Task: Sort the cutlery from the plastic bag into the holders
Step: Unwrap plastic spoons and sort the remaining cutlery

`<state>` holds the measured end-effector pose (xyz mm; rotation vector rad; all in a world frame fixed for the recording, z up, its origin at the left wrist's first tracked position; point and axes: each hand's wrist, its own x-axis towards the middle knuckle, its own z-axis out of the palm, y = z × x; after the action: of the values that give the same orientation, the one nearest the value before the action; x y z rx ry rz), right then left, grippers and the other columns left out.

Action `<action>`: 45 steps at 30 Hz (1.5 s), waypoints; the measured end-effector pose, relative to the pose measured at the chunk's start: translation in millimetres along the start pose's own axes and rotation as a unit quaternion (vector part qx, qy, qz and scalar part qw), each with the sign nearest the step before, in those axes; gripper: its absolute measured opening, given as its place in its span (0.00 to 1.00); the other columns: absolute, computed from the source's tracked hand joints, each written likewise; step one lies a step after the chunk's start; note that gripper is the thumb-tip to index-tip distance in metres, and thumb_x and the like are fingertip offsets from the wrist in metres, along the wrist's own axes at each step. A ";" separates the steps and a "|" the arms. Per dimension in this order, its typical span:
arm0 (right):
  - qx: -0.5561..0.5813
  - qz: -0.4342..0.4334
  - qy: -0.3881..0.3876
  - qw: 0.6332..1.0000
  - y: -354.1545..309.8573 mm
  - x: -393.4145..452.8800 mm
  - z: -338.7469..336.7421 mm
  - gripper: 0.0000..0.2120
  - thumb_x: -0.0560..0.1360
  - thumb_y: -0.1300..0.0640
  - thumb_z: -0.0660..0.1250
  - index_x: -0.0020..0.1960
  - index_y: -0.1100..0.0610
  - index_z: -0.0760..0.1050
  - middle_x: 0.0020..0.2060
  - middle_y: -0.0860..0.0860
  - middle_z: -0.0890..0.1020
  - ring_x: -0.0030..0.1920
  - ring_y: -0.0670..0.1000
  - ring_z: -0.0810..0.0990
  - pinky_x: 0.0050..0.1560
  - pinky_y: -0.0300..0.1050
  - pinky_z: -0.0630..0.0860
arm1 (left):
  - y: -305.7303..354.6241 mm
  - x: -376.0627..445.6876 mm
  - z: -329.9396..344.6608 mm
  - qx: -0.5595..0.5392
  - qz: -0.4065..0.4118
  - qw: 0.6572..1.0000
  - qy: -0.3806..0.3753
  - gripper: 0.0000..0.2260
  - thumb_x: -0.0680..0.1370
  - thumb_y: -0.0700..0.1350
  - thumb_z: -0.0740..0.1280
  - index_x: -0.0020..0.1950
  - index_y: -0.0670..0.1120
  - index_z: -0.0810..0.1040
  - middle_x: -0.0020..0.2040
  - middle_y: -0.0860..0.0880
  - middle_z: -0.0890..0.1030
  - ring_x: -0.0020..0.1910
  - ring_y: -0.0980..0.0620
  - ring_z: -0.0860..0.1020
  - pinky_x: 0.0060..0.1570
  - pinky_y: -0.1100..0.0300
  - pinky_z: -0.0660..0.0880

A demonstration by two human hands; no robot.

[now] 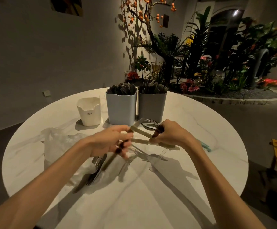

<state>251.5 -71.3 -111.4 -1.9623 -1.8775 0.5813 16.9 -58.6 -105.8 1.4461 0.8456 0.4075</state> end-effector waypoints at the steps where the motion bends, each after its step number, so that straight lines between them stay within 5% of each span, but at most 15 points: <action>1: -0.007 -0.002 0.002 1.000 0.3 0.4 -1.4 0.14 0.70 0.49 0.78 0.49 0.57 0.82 0.41 0.49 0.82 0.46 0.51 0.80 0.45 0.43 0.77 | -0.6 5.2 -2.9 0.006 0.016 0.999 0.038 0.04 0.83 0.41 0.64 0.55 0.41 0.74 0.34 0.48 0.71 0.29 0.54 0.70 0.28 0.62 0.72; 3: -0.020 -0.008 -0.001 1.000 0.3 2.1 -2.9 0.13 0.71 0.50 0.78 0.49 0.57 0.81 0.39 0.47 0.79 0.44 0.49 0.78 0.41 0.39 0.74 | -3.0 19.3 -10.3 0.059 0.047 0.988 0.135 0.08 0.79 0.41 0.70 0.57 0.42 0.76 0.30 0.51 0.68 0.26 0.56 0.63 0.24 0.65 0.62; 5: -0.029 -0.016 -0.006 0.999 0.2 4.1 -3.1 0.13 0.72 0.49 0.77 0.49 0.56 0.81 0.39 0.46 0.77 0.43 0.49 0.76 0.40 0.37 0.71 | -3.5 31.7 -17.0 0.112 0.065 0.974 0.185 0.16 0.75 0.39 0.76 0.61 0.47 0.78 0.28 0.51 0.68 0.25 0.55 0.63 0.27 0.63 0.63; 9: -0.029 -0.032 -0.023 0.999 -1.5 8.8 -2.9 0.10 0.71 0.49 0.78 0.45 0.54 0.82 0.39 0.47 0.79 0.42 0.48 0.77 0.40 0.38 0.74 | -0.5 42.7 -11.9 0.247 0.026 0.960 0.128 0.19 0.71 0.43 0.79 0.60 0.53 0.81 0.25 0.56 0.71 0.23 0.60 0.69 0.32 0.67 0.69; 12: -0.037 -0.050 -0.046 0.997 -3.0 13.0 1.0 0.10 0.70 0.47 0.79 0.43 0.52 0.82 0.41 0.47 0.79 0.43 0.49 0.77 0.46 0.44 0.78 | -2.4 51.8 -5.9 0.307 0.007 0.941 0.140 0.15 0.68 0.48 0.81 0.54 0.53 0.84 0.36 0.53 0.78 0.34 0.59 0.77 0.35 0.64 0.77; 14: -0.047 -0.058 -0.056 0.996 -2.5 15.0 4.7 0.10 0.70 0.47 0.78 0.44 0.53 0.83 0.38 0.46 0.78 0.41 0.48 0.76 0.38 0.40 0.74 | -5.3 57.1 -3.8 0.338 -0.008 0.930 0.141 0.13 0.69 0.47 0.80 0.51 0.50 0.83 0.42 0.52 0.80 0.41 0.53 0.79 0.34 0.65 0.75; 19: -0.042 -0.072 -0.070 0.994 3.2 16.3 10.5 0.09 0.72 0.50 0.77 0.46 0.55 0.85 0.34 0.44 0.78 0.36 0.46 0.74 0.28 0.30 0.66 | -10.0 62.0 -6.6 0.346 -0.035 0.930 0.118 0.15 0.70 0.46 0.79 0.54 0.48 0.81 0.50 0.50 0.81 0.47 0.53 0.79 0.41 0.64 0.75; 29: -0.069 -0.078 -0.079 0.991 -1.2 20.8 12.1 0.11 0.71 0.48 0.77 0.47 0.55 0.85 0.35 0.46 0.80 0.38 0.48 0.77 0.36 0.38 0.72 | -10.4 61.3 -10.5 0.339 -0.085 0.933 0.090 0.19 0.71 0.42 0.75 0.58 0.49 0.72 0.55 0.48 0.80 0.51 0.48 0.81 0.49 0.57 0.83; 34: -0.132 -0.051 -0.098 0.985 -2.5 12.6 -12.0 0.10 0.72 0.49 0.76 0.49 0.53 0.83 0.39 0.44 0.78 0.43 0.47 0.77 0.40 0.34 0.70 | -7.2 58.4 -17.4 0.329 -0.033 0.940 0.078 0.14 0.72 0.38 0.73 0.56 0.49 0.83 0.49 0.51 0.76 0.50 0.52 0.76 0.48 0.60 0.73; 39: -0.204 -0.017 -0.093 0.974 -17.7 2.6 -50.5 0.11 0.72 0.48 0.77 0.49 0.52 0.80 0.43 0.46 0.78 0.44 0.47 0.76 0.40 0.35 0.69 | 3.6 60.0 -20.5 0.252 0.053 0.964 0.070 0.09 0.74 0.40 0.76 0.52 0.50 0.86 0.29 0.51 0.69 0.30 0.56 0.67 0.49 0.56 0.74; 42: -0.232 -0.027 -0.085 0.969 -32.6 1.2 -69.1 0.11 0.70 0.47 0.78 0.47 0.51 0.82 0.45 0.47 0.81 0.46 0.48 0.78 0.43 0.38 0.72 | 16.6 59.5 -15.5 0.244 0.101 0.963 0.062 0.10 0.72 0.46 0.79 0.52 0.53 0.87 0.34 0.55 0.76 0.37 0.55 0.75 0.47 0.62 0.72; 45: -0.247 -0.061 -0.072 0.964 -47.7 2.9 -80.1 0.13 0.69 0.47 0.79 0.49 0.53 0.83 0.46 0.48 0.83 0.48 0.49 0.80 0.47 0.41 0.76 | 25.0 60.8 -7.9 0.250 0.087 0.964 0.026 0.12 0.73 0.45 0.78 0.57 0.51 0.86 0.40 0.62 0.84 0.43 0.64 0.79 0.51 0.63 0.71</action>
<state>253.3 -64.2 -18.4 -2.1152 -2.3980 0.2361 57.3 -7.0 -96.7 1.9955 0.9061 0.3784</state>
